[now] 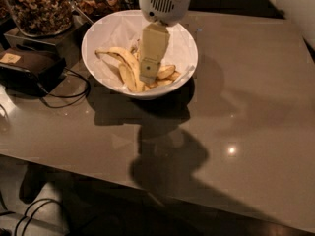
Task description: Pick banana from white bowl
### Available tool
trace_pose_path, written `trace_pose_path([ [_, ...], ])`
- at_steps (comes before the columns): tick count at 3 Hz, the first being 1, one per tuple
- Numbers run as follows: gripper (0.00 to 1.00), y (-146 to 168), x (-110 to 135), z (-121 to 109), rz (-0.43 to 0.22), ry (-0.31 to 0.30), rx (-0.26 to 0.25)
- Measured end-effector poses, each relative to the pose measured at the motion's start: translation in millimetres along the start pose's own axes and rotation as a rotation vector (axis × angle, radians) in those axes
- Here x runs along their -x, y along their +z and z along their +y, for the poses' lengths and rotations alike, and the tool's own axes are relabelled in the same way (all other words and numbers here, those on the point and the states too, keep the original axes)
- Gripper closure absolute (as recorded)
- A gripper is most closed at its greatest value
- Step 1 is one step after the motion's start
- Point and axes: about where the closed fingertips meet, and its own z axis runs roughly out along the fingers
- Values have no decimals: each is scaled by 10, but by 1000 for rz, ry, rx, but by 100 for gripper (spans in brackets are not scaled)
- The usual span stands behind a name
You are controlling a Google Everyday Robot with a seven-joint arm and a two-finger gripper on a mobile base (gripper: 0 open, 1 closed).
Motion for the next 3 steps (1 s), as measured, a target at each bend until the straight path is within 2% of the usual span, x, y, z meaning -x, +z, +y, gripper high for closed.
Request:
trace_pose_path([
  [2, 15, 214, 105, -106, 7, 42, 50],
  [3, 16, 309, 223, -77, 34, 41, 61],
])
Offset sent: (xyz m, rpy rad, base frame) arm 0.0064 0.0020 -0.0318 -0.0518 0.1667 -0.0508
